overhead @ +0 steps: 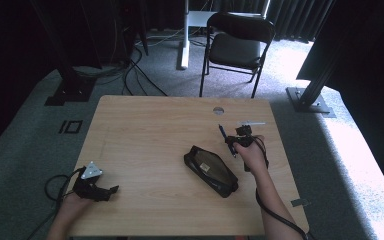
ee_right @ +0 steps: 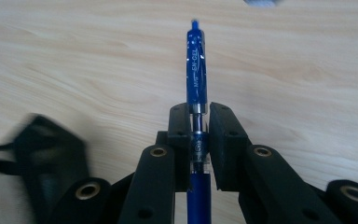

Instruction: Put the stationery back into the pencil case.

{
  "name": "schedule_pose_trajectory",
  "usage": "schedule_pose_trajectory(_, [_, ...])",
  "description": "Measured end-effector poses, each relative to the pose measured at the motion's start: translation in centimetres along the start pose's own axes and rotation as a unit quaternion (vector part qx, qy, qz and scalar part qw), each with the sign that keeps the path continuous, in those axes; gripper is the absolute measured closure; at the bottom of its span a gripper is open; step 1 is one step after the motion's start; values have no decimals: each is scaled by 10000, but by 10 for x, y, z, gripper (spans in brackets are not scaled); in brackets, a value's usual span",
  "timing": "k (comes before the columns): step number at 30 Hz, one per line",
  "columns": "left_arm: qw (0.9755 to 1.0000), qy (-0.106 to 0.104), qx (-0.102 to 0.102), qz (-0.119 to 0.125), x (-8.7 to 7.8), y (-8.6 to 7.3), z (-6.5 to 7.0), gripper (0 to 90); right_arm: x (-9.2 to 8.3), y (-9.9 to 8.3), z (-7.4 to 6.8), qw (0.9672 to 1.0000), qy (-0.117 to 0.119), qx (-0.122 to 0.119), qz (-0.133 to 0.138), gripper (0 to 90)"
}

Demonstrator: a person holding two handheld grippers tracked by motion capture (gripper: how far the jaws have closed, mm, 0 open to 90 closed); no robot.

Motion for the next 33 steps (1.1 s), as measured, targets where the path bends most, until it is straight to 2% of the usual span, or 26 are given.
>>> schedule_pose_trajectory(6, [10000,1,0,0,0,0,0,16,-26,11,-31,9984,382,-345,245,794])
schedule_pose_trajectory(7, [10000,-1,0,-1,0,0,0,16,-31,12,-37,9976,451,-441,287,794])
schedule_pose_trajectory(9, [10000,0,1,0,0,0,0,16,-39,15,-47,9963,615,-457,400,794])
schedule_pose_trajectory(12, [10000,0,-1,0,0,0,0,16,-49,14,-64,9930,866,-668,456,794])
schedule_pose_trajectory(16, [10000,0,0,0,0,0,0,16,-53,4,-83,9889,1056,-1000,314,794])
schedule_pose_trajectory(19, [10000,0,2,-3,0,0,0,16,-51,-5,-90,9868,1087,-1186,175,794])
schedule_pose_trajectory(23, [10000,-1,1,-1,0,0,0,16,-45,-18,-93,9846,1068,-1385,-65,794])
schedule_pose_trajectory(25, [10000,0,0,1,0,0,0,17,-41,-27,-96,9823,1102,-1492,-251,794])
schedule_pose_trajectory(33, [10000,-1,0,-1,0,0,0,16,-28,-47,-99,9765,1049,-1710,-783,794])
Point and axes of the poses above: each handheld gripper's, and its own axes: x roughly forward along the jaws, y roughly out of its top, z roughly to its right, the point moved 8 cm from there along x, roughly forward along the jaws, and after that the axes turned 3 degrees about -x, right-handed, at the moved point
